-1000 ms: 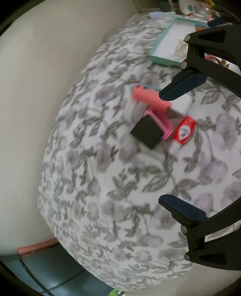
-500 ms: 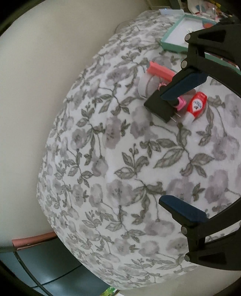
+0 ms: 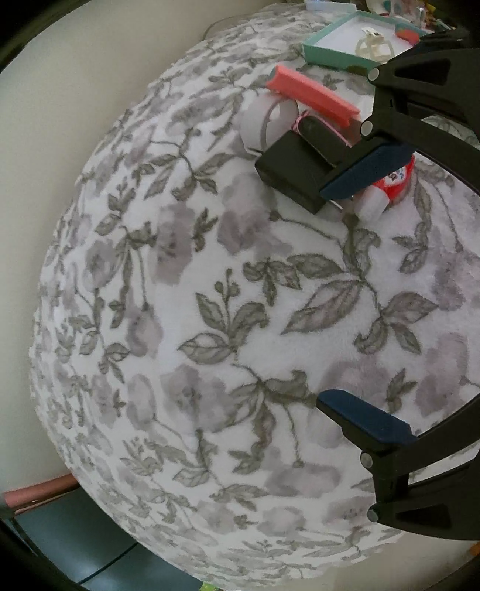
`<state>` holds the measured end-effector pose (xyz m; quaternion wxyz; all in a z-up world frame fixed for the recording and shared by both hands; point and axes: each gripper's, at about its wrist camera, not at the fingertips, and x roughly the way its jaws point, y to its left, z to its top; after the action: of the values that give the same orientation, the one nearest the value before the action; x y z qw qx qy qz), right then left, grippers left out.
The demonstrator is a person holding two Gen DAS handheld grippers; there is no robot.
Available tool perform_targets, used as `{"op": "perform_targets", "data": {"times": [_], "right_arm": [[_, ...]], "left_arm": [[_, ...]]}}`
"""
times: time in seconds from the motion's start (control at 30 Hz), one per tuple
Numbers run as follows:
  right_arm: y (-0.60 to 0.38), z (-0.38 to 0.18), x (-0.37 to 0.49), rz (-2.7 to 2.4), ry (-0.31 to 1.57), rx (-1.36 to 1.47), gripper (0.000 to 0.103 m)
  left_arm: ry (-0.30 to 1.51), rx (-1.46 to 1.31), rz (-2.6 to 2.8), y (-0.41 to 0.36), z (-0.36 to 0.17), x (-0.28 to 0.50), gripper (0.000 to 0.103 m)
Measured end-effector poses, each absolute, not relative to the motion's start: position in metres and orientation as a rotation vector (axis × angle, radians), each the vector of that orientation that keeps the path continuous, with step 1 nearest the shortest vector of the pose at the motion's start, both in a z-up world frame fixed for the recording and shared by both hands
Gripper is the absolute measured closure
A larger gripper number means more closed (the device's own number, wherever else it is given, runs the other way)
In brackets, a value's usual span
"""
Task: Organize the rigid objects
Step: 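Move both tools back over the remaining pile, then grasp the white charger plug with the right tool while the left tool grasps the red LION bottle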
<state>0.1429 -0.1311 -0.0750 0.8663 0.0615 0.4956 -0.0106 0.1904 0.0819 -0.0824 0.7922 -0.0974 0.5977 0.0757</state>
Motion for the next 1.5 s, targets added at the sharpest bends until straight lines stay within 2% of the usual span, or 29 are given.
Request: {"op": "perform_targets", "data": {"times": [0.47, 0.6, 1.03, 1.33, 1.5], "right_arm": [[-0.123, -0.099, 0.162, -0.033, 1.062, 0.138, 0.002], [-0.121, -0.1, 0.164, -0.06, 1.061, 0.101, 0.012], [-0.124, -0.098, 0.16, -0.044, 1.073, 0.099, 0.021], [-0.134, -0.094, 0.153, -0.049, 1.077, 0.12, 0.042], [-0.136, -0.093, 0.149, -0.043, 1.085, 0.112, 0.042]], "left_arm": [[1.31, -0.171, 0.153, 0.073, -0.097, 0.199, 0.001], [1.312, -0.154, 0.143, 0.063, -0.099, 0.201, 0.001], [1.315, -0.098, 0.111, 0.03, -0.097, 0.201, 0.001], [1.314, -0.056, 0.093, 0.011, -0.092, 0.203, 0.001], [1.322, -0.049, 0.083, 0.01, -0.091, 0.197, 0.001]]}}
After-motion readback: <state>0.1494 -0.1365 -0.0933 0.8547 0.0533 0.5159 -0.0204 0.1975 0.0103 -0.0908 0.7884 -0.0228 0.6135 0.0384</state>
